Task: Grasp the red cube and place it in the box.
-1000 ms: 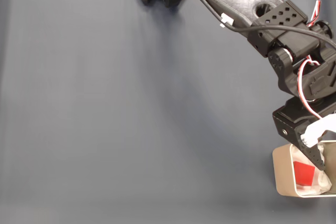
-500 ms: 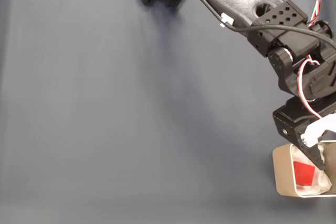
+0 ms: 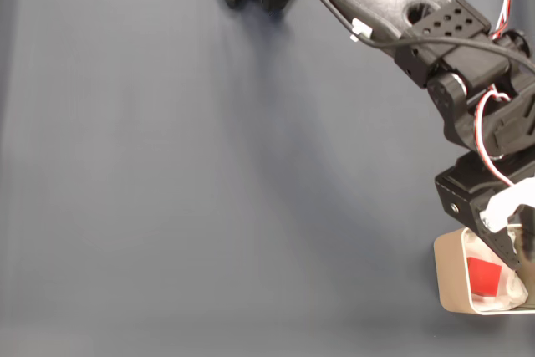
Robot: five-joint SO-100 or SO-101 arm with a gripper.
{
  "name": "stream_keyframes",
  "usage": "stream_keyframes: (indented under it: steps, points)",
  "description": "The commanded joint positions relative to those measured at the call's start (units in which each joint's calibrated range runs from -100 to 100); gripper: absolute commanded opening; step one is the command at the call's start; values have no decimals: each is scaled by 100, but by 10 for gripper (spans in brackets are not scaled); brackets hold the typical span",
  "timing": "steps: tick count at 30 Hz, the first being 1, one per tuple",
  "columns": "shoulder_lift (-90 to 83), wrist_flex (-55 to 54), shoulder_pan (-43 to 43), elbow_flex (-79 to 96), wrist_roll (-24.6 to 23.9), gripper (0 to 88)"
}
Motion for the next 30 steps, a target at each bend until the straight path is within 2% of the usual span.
stream_keyframes:
  steps: [1,18,30]
  points:
    - [-720,-129,37,73,-39,0]
    - [-3181,-145,1124,2600,-249,0]
    - [-5859,-465,1976,6177,-244,0]
